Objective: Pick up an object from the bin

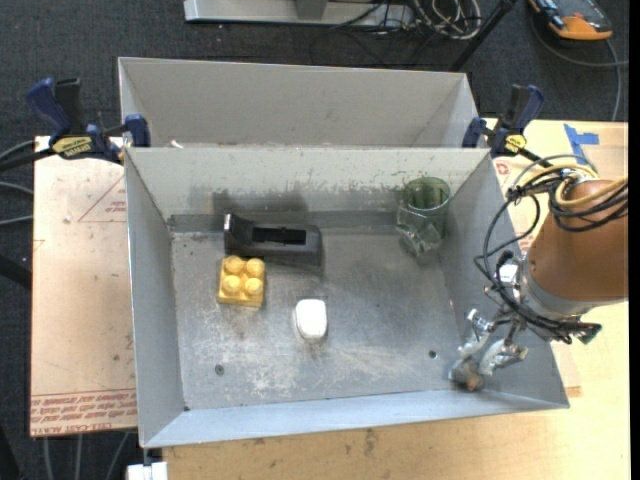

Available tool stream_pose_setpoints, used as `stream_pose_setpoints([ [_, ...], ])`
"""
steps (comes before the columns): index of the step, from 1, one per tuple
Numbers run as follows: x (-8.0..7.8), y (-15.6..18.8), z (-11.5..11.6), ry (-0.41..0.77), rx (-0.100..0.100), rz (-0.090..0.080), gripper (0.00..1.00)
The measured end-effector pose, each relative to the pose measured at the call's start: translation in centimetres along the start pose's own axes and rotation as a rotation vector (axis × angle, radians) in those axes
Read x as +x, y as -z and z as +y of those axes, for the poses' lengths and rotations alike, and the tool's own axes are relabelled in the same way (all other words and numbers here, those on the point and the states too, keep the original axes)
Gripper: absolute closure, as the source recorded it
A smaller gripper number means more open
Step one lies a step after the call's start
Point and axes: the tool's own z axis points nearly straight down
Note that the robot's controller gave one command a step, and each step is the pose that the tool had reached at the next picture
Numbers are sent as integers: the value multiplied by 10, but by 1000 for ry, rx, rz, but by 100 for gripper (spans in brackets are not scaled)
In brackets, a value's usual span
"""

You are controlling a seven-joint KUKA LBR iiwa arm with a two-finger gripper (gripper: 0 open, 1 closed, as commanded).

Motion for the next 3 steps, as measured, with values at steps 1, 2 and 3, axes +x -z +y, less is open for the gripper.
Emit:
stream_pose_setpoints([
  [1,0,0,0,0,0,0,100],
  [2,-18,-8,-9,212,-2,2,100],
  [3,-29,39,-14,357,-8,2,100],
])
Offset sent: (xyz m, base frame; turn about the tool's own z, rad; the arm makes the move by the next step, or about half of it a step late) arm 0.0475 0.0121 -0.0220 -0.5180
